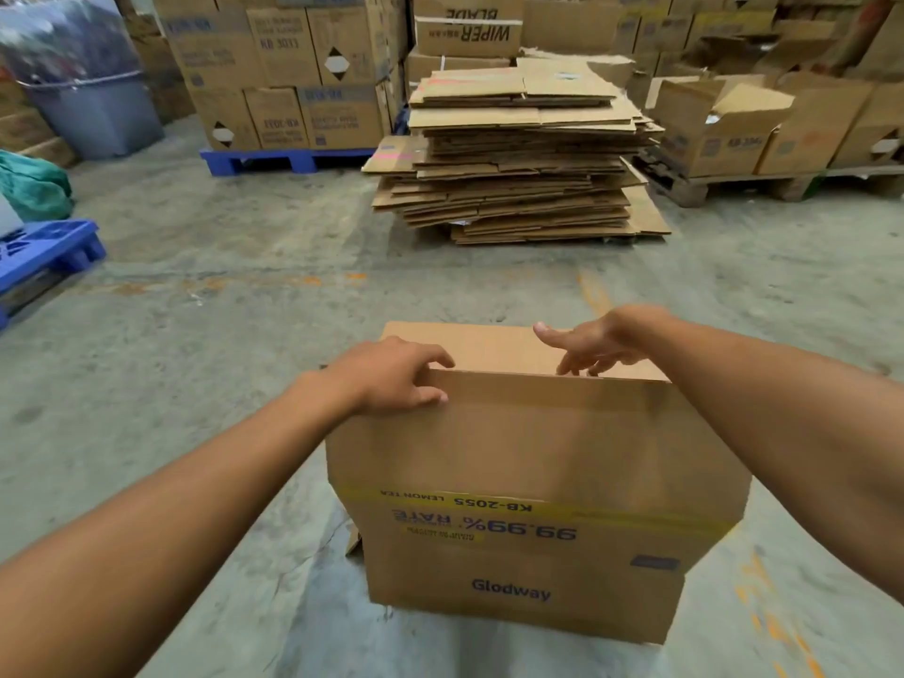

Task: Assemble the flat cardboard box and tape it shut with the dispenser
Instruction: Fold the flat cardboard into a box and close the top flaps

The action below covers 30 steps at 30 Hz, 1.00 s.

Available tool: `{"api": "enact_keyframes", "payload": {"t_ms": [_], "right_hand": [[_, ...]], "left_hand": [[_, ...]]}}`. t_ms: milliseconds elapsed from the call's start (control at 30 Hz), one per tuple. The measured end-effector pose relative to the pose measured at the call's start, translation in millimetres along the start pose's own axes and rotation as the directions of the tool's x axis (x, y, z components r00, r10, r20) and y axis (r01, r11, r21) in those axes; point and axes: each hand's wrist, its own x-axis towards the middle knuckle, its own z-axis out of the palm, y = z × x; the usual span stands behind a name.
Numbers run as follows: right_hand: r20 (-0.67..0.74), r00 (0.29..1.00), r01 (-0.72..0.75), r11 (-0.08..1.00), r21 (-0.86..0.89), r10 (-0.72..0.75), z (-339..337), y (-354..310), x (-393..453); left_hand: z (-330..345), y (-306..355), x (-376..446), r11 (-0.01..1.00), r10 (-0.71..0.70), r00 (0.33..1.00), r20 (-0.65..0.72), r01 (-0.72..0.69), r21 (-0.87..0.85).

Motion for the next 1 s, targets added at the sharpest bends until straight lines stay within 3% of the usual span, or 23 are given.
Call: {"api": "enact_keyframes", "payload": {"t_ms": [100,233,333,400,533,700,1000], "right_hand": [[-0.120,0.990,0.085,0.996,0.039,-0.080,-3.7,0.0,1.4],[-0.366,0.885,0.260,0.957,-0.126,-0.288,16.5,18.8,12.5],[-0.463,0.805,0.284,0.925,-0.251,-0.372,58.2,59.0,27.6],[-0.528,0.781,0.210,0.936,-0.281,-0.334,86.5,86.5,33.5],[-0.690,0.705,0.061,0.984,-0.169,-0.162,109.6,110.5,31.8],[-0.705,0.702,0.077,0.995,-0.060,-0.097,110.3,111.0,39.2],[-0.753,0.654,0.099,0.995,-0.015,-0.076,126.1,109.2,12.2]], "left_hand": [[34.4,-8.4,18.8,0.997,-0.057,0.990,-0.132,0.063,0.040],[86.5,-21.0,38.2,0.970,-0.242,0.970,-0.026,0.242,-0.007],[121.3,-26.0,39.7,0.949,-0.303,0.953,0.015,0.304,-0.083],[132.0,-31.4,40.6,0.952,-0.294,0.955,-0.041,0.289,-0.104],[136.3,-54.5,40.7,0.962,-0.253,0.958,-0.136,0.235,-0.138],[144.6,-67.8,40.3,0.883,-0.367,0.923,-0.116,0.307,-0.354],[131.7,-38.0,-1.7,0.823,-0.451,0.873,-0.188,0.324,-0.466]]}}
